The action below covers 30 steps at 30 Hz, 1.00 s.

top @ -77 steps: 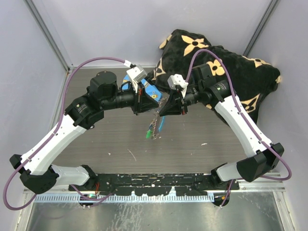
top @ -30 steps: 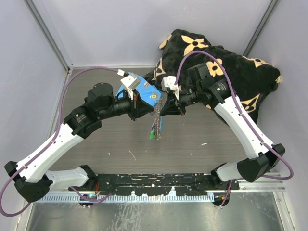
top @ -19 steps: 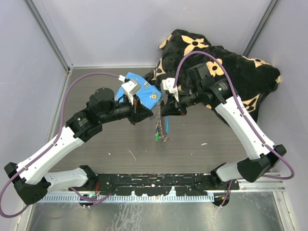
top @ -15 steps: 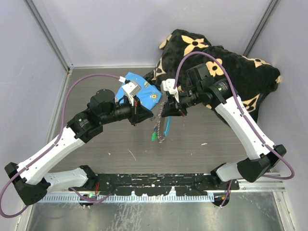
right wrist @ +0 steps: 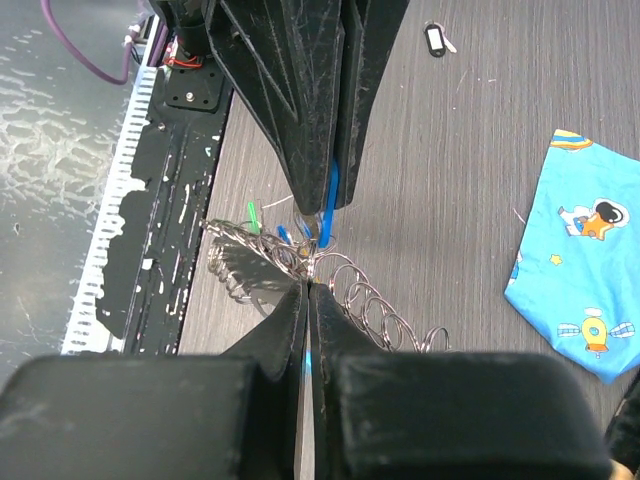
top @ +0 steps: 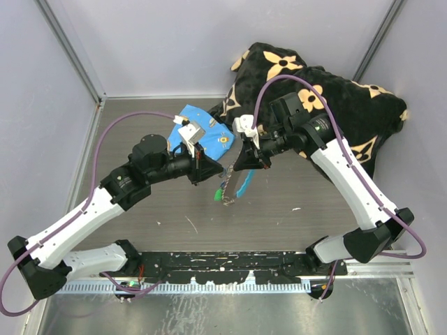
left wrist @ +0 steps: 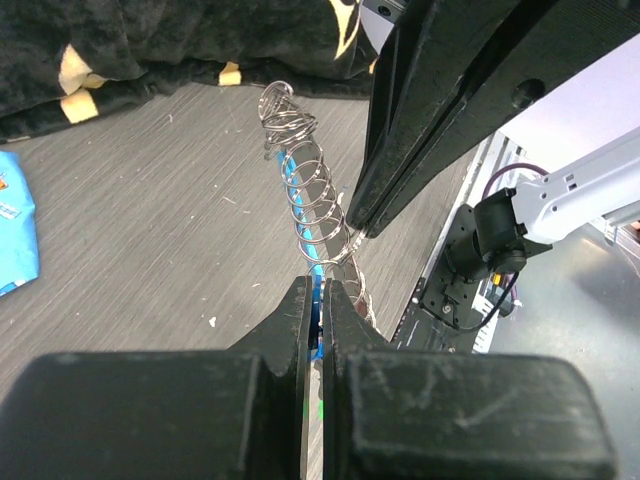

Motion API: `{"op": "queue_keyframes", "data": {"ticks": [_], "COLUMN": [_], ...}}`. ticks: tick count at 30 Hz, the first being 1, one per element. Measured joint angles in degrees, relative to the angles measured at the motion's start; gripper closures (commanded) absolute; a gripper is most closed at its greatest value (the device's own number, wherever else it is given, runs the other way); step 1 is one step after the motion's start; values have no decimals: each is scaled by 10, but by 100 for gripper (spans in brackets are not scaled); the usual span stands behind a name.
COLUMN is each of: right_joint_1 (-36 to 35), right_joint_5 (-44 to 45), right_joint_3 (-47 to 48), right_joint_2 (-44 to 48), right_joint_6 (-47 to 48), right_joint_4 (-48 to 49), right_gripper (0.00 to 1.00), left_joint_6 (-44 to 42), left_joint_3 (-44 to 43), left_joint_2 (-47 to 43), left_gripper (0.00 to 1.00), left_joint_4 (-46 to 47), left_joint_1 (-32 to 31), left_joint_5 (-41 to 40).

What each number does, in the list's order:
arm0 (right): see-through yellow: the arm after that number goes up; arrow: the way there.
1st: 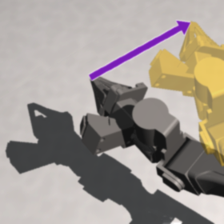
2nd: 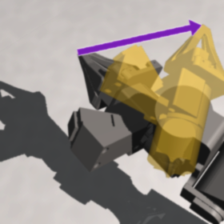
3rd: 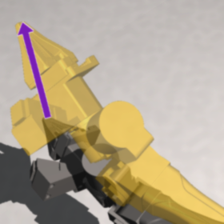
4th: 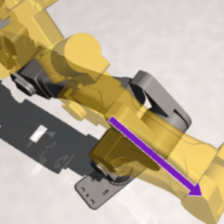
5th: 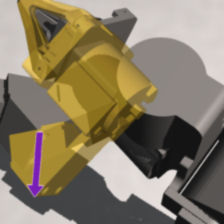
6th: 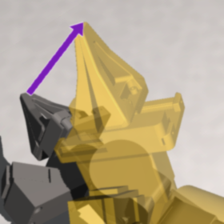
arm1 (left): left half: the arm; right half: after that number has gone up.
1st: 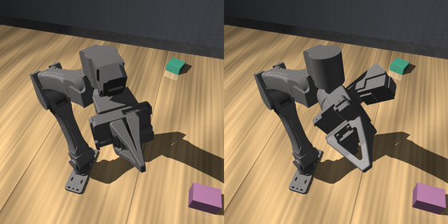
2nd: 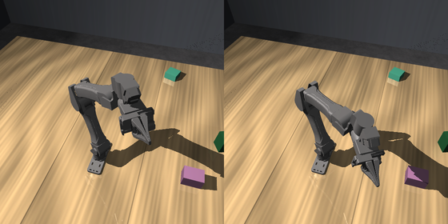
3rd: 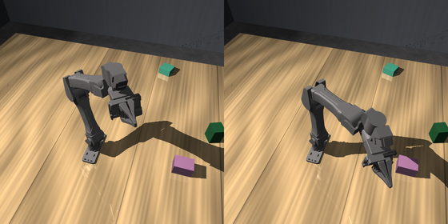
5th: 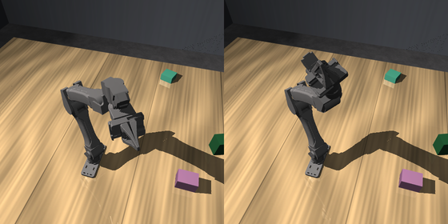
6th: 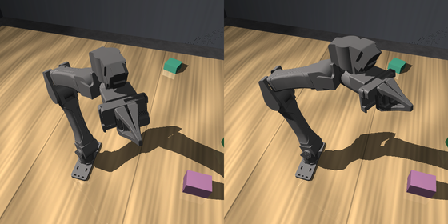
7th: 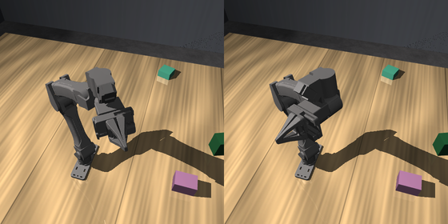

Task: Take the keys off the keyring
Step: Remove the key from the keyring.

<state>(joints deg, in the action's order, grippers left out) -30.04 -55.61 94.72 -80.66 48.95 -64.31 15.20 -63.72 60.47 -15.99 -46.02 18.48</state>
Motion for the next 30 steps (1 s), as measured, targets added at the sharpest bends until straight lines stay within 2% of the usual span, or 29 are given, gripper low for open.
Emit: {"op": "queue_keyframes", "data": {"ticks": [7,15,25,30], "right_joint_1": [7,15,19,20], "right_joint_5": [-15,-57,-86,-102], "right_joint_3": [-14,-70,-82,-81], "right_joint_2": [-1,0,3,7], "right_joint_6": [-7,-8,4,7], "right_joint_4": [11,40,47,47], "right_gripper": [97,87,66,60], "left_joint_6": [0,0,-6,-9], "left_joint_3": [11,13,-3,-26], "left_joint_2": [-21,-40,-37,-37], "left_gripper": [100,100,100,100], "left_joint_4": [4,7,-32,-46], "left_joint_1": [0,0,0,0], "left_joint_5": [0,-1,9,13]}}
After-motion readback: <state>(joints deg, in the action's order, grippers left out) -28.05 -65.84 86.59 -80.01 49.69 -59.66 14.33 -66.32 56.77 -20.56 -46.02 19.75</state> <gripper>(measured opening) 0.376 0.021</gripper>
